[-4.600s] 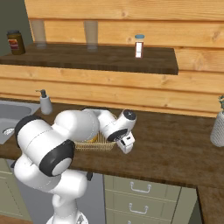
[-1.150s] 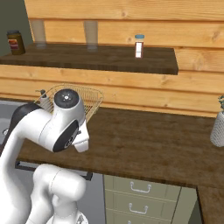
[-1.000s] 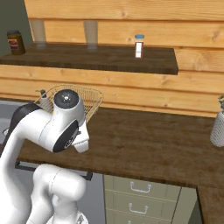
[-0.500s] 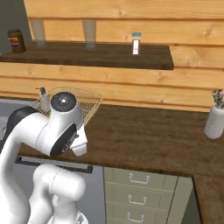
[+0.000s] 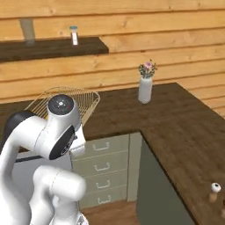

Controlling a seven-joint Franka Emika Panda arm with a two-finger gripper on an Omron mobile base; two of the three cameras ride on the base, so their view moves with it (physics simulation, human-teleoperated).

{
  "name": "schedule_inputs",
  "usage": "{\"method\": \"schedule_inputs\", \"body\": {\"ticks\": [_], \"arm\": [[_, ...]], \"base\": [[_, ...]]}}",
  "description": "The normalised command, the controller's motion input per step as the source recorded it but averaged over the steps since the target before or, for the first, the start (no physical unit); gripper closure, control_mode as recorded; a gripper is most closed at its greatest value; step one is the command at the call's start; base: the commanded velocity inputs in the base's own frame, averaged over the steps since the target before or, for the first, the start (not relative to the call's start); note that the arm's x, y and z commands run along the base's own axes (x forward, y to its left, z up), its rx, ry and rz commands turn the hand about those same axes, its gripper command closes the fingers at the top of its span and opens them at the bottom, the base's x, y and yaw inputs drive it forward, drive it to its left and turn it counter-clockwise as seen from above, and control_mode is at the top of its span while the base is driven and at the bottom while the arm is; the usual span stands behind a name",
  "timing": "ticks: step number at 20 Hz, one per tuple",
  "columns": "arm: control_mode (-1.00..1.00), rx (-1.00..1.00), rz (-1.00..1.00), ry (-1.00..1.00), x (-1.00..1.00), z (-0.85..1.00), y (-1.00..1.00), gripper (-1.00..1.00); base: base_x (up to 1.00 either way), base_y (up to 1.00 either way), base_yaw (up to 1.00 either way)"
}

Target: Open the cabinet, pick up the bread from the cabinet and place it in the basket. Then move the basket to the dining counter.

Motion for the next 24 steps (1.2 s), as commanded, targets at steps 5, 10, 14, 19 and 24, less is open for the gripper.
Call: {"method": "schedule_inputs", "body": {"ticks": [5, 10, 14, 19, 24], "arm": [[1.0, 0.0, 0.0, 0.0, 0.0, 0.0, 0.0, 1.0], [1.0, 0.0, 0.0, 0.0, 0.0, 0.0, 0.0, 1.0], [1.0, 0.0, 0.0, 0.0, 0.0, 0.0, 0.0, 1.0], [1.0, 0.0, 0.0, 0.0, 0.0, 0.0, 0.0, 1.0], [1.0, 0.0, 0.0, 0.0, 0.0, 0.0, 0.0, 1.0]], "base": [[-0.12, 0.0, -0.93], [-0.1, 0.0, -0.94], [-0.02, -0.41, -0.78], [0.0, -0.6, -0.73], [0.07, -0.67, -0.26]]}}
